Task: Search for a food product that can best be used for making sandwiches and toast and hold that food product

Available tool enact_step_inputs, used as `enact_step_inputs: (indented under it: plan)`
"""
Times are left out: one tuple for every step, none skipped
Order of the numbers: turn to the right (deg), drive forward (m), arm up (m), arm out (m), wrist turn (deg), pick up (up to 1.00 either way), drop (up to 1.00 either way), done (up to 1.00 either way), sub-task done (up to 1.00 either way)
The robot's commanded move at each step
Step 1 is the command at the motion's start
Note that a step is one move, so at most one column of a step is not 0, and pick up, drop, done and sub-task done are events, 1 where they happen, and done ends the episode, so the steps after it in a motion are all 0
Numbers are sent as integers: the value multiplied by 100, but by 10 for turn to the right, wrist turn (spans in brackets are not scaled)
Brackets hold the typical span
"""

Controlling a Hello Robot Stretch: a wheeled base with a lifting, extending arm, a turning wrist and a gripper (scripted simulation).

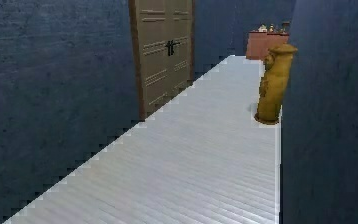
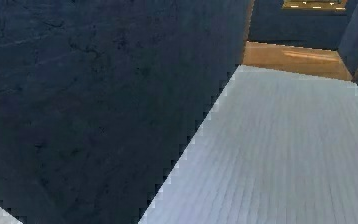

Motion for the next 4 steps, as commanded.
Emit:
enact_step_inputs:
  plan:
    - [0,10,0,0,0,0,0,0,0]
    - [-330,0,0,0,0,0,0,0,0]
    - [0,10,0,0,0,0,0,0,0]
    - [390,0,0,0,0,0,0,0,0]
